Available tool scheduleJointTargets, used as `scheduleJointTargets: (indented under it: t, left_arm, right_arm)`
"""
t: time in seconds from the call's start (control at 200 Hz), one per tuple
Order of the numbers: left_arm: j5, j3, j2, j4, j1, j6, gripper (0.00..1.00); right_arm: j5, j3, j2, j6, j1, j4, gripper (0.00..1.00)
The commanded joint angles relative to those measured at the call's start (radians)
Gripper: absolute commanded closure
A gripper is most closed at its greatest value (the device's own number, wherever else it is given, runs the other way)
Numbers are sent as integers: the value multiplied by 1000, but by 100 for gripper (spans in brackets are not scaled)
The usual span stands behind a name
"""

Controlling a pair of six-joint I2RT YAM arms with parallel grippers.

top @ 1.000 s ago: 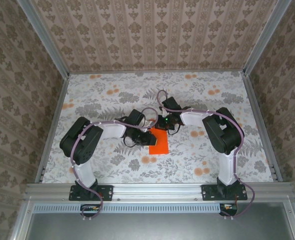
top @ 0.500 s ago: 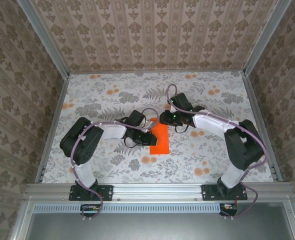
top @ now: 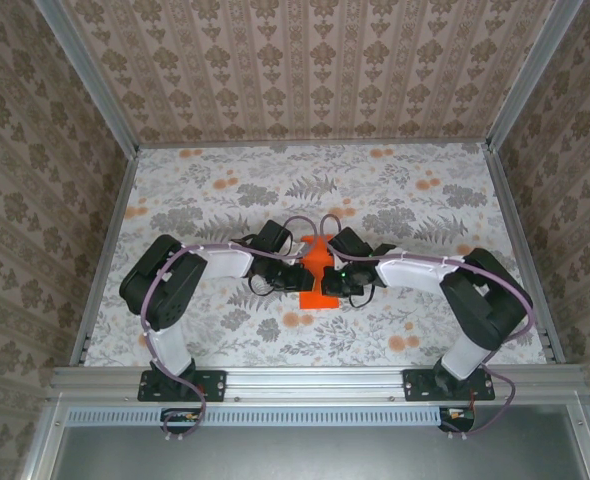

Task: Fold a paper plane with a square sheet of paper (fold left side to right side)
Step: Hold the square sheet of paper at the center of the table.

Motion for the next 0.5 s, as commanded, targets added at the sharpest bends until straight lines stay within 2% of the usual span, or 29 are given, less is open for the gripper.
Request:
scheduleJointTargets:
  t: [0.0,0.295,0.495]
  left_arm:
    - [-36,-21,-10,-27,-16,-18,77]
    - [-31,25,-44,-17,-11,-33,75]
    - [-25,60,-1,0,12,-28,76]
  right_arm:
    - [16,-9,34,24,1,-21,98]
    - [63,-8,83,-19,2,-104,100]
    - [74,-9,108,-30,2,-107,100]
